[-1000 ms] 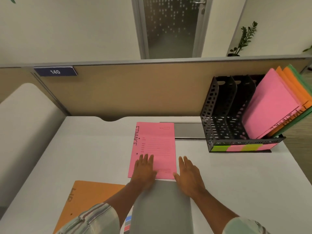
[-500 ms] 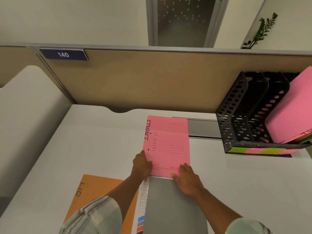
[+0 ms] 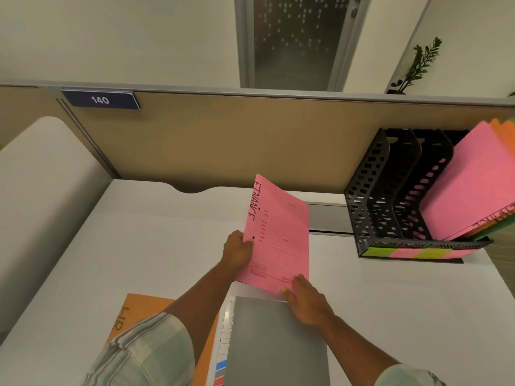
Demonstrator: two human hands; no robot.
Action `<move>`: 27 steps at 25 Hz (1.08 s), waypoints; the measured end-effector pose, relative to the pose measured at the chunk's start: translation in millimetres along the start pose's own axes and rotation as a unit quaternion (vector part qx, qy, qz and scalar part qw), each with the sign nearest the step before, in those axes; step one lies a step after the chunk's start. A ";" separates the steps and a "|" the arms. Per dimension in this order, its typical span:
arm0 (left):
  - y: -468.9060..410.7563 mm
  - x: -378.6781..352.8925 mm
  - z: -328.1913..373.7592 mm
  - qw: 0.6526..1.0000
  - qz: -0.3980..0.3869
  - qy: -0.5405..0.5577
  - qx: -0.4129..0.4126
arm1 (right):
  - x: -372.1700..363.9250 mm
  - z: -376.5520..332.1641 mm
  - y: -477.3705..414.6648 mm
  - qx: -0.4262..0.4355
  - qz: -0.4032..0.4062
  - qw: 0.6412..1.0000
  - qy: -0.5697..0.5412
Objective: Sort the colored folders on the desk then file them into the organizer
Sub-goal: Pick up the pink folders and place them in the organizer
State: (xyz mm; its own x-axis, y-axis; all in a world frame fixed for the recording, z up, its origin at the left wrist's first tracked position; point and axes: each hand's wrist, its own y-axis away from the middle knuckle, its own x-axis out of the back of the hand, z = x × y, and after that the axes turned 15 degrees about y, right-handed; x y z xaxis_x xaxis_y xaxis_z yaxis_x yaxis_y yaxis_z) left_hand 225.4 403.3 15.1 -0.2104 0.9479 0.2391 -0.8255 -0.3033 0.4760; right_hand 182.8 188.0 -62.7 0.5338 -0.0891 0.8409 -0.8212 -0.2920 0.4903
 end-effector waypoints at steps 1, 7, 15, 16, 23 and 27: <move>5.4 -5.4 4.9 1.000 -0.011 0.013 0.006 | 4.8 0.5 3.1 0.015 0.008 1.000 0.000; 50.7 -44.4 31.7 0.994 -0.047 0.089 -0.041 | 53.0 5.5 23.2 0.059 0.082 0.981 -0.168; 127.9 -109.9 42.0 0.979 -0.073 0.099 -0.164 | 127.3 17.6 64.4 0.069 0.161 0.946 -0.272; 134.2 -118.2 39.2 0.974 -0.071 0.087 -0.195 | 133.9 20.3 69.2 0.072 0.167 0.943 -0.277; 168.2 -185.0 26.7 0.956 -0.056 0.034 -0.286 | 197.8 47.4 116.6 0.067 0.304 0.910 -0.275; 190.1 -220.5 41.8 0.953 -0.065 0.027 -0.296 | 230.0 75.7 138.9 0.056 0.390 0.887 -0.239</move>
State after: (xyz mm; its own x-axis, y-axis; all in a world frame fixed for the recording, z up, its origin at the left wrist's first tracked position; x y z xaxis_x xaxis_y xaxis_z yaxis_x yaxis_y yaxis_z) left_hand 136.8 132.5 88.3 -0.0996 0.9821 0.1598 -0.9937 -0.0900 -0.0664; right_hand 206.8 54.8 181.4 -0.1418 -0.6916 0.7082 -0.9675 -0.0543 -0.2468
